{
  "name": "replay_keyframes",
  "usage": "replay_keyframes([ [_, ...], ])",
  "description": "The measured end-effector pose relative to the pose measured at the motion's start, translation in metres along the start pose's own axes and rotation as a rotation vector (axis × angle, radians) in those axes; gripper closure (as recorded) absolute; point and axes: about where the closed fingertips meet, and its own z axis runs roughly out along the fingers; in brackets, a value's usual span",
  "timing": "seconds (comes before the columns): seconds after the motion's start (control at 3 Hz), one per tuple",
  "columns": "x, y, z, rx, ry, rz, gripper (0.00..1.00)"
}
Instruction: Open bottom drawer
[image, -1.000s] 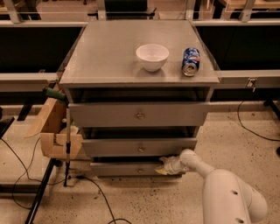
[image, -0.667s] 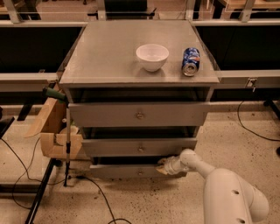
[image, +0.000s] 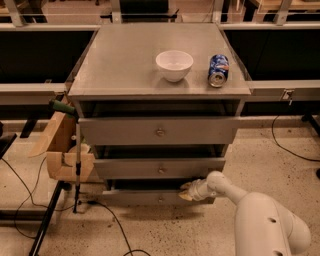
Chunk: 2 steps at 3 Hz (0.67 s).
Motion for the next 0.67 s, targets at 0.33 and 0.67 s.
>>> replay_keyframes([
  [0.33, 0.0108, 0.0052, -0.0025, -0.006, 0.025, 0.014, 0.95],
  [0.67, 0.0094, 0.0047, -0.0040, -0.006, 0.025, 0.014, 0.77],
])
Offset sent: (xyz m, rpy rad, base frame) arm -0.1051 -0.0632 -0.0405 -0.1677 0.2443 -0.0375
